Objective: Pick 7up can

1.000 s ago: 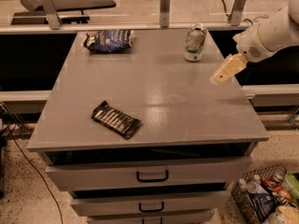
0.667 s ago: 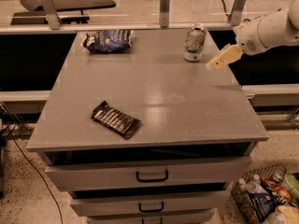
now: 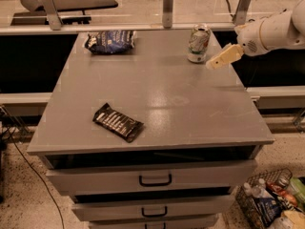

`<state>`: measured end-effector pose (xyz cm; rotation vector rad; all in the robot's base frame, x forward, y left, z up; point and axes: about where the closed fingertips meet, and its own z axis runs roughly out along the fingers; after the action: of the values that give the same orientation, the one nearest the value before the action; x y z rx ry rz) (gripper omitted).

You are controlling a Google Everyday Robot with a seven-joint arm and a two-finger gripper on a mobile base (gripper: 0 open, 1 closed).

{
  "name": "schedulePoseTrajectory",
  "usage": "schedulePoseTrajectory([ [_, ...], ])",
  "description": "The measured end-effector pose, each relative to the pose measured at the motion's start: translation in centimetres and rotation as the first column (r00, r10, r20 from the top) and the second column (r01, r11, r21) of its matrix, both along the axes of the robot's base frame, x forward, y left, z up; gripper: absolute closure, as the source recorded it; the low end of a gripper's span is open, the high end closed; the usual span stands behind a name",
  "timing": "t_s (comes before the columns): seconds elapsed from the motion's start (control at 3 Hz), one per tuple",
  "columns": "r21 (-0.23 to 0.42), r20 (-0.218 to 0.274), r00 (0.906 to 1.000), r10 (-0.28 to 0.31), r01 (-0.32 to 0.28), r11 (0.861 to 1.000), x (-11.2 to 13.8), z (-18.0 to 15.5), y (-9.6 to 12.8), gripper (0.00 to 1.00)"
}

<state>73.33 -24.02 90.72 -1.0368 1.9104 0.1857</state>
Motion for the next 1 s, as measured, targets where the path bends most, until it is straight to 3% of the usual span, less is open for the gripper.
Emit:
schedulePoseTrajectory([
  [0.33, 0.120, 0.035, 0.9991, -0.025, 0.021, 0.993, 2.5, 0.2, 1.9, 0.00],
  [0.67, 0.216, 0.058, 0.9961, -0.067, 0.053, 0.975, 5.3, -0.4, 3.9, 0.00],
  [1.0, 0.289, 0.087, 0.9878, -0.130, 0.100, 0.952, 7.7, -1.2, 4.5, 0.00],
])
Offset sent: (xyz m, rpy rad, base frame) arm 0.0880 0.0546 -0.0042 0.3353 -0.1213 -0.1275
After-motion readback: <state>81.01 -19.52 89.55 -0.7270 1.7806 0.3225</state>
